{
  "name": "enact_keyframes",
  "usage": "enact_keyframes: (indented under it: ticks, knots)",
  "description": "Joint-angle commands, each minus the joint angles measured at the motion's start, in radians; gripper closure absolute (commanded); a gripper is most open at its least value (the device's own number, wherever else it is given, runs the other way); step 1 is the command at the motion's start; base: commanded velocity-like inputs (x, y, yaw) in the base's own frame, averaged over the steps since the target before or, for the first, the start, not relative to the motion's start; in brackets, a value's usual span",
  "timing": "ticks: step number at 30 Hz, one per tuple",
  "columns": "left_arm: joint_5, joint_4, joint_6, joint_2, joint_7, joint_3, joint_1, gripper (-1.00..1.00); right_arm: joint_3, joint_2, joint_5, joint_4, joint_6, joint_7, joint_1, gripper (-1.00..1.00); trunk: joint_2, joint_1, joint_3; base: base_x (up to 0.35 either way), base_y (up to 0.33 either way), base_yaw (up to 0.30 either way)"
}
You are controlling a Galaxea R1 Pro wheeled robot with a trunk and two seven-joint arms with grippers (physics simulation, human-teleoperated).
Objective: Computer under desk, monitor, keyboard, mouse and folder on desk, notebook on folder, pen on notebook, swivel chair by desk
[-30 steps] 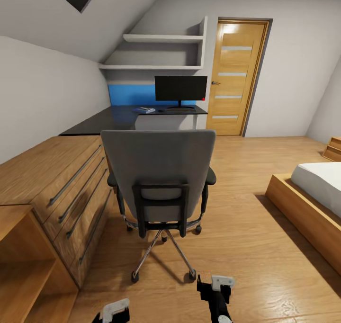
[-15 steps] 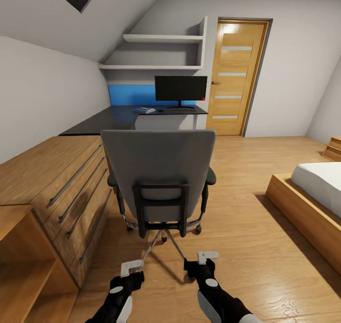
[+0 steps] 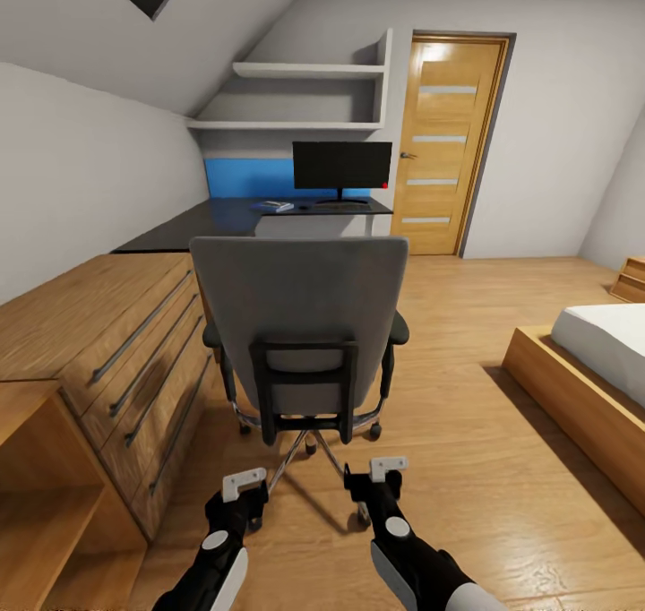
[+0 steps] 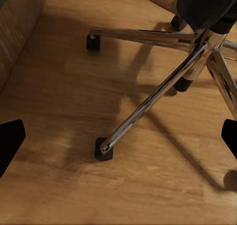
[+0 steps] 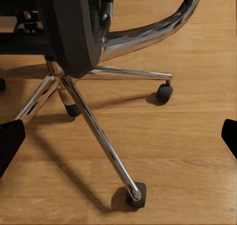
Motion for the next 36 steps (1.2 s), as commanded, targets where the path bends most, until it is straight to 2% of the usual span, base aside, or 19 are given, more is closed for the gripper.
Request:
enact_keyframes:
  ticks: [1, 7, 12, 13, 18, 19, 22, 31, 35, 36]
  knots:
    - [0.010, -0.002, -0.004, 0.000, 0.007, -0.005, 0.000, -1.00, 0.009, -0.001, -0.010, 0.000, -0.026, -0.006, -0.001, -1.00, 0.000, 0.000, -0.001, 0.000, 0.000, 0.000]
    - [0.001, -0.002, -0.040, -0.001, 0.005, -0.010, 0.000, -1.00, 0.010, 0.001, -0.003, -0.002, -0.088, -0.009, 0.001, -1.00, 0.000, 0.000, -0.001, 0.000, 0.000, 0.000]
    - [-0.043, -0.001, -0.069, -0.001, 0.004, -0.024, -0.001, -1.00, 0.011, 0.002, 0.018, -0.001, -0.141, -0.010, 0.004, -1.00, 0.000, 0.000, -0.001, 0.000, 0.000, 0.000]
    - [-0.068, 0.001, -0.151, 0.000, 0.004, -0.029, -0.001, -1.00, 0.013, 0.003, 0.060, 0.002, -0.186, -0.010, 0.015, -1.00, 0.000, 0.000, -0.001, 0.000, 0.000, 0.000]
    - [-0.075, 0.005, -0.259, 0.000, 0.004, -0.030, 0.001, -1.00, 0.014, 0.005, 0.106, 0.005, -0.201, -0.008, 0.023, -1.00, 0.000, 0.000, -0.001, 0.000, 0.000, 0.000]
    - [-0.077, 0.006, -0.315, 0.000, 0.004, -0.030, 0.002, -1.00, 0.014, 0.008, 0.126, 0.005, -0.205, -0.007, 0.029, -1.00, 0.000, 0.000, -0.001, 0.000, 0.000, 0.000]
    - [-0.078, 0.006, -0.356, 0.000, 0.003, -0.031, 0.004, -1.00, 0.014, 0.011, 0.140, 0.005, -0.211, -0.007, 0.034, -1.00, 0.000, 0.000, -0.001, 0.000, 0.000, 0.000]
    - [-0.086, 0.009, -0.381, -0.001, -0.002, -0.034, 0.008, -1.00, 0.018, 0.012, 0.162, 0.007, -0.266, -0.005, 0.045, -1.00, 0.000, 0.000, -0.001, 0.000, 0.000, 0.000]
    - [-0.110, 0.027, -0.381, -0.001, -0.003, -0.075, 0.008, -1.00, 0.018, 0.013, 0.174, 0.008, -0.271, -0.004, 0.046, -1.00, 0.000, 0.000, -0.001, 0.000, 0.000, 0.000]
    - [-0.119, 0.036, -0.381, 0.000, -0.003, -0.105, 0.008, -1.00, 0.019, 0.013, 0.177, 0.011, -0.272, -0.004, 0.047, -1.00, 0.000, 0.000, -0.001, 0.000, 0.000, 0.000]
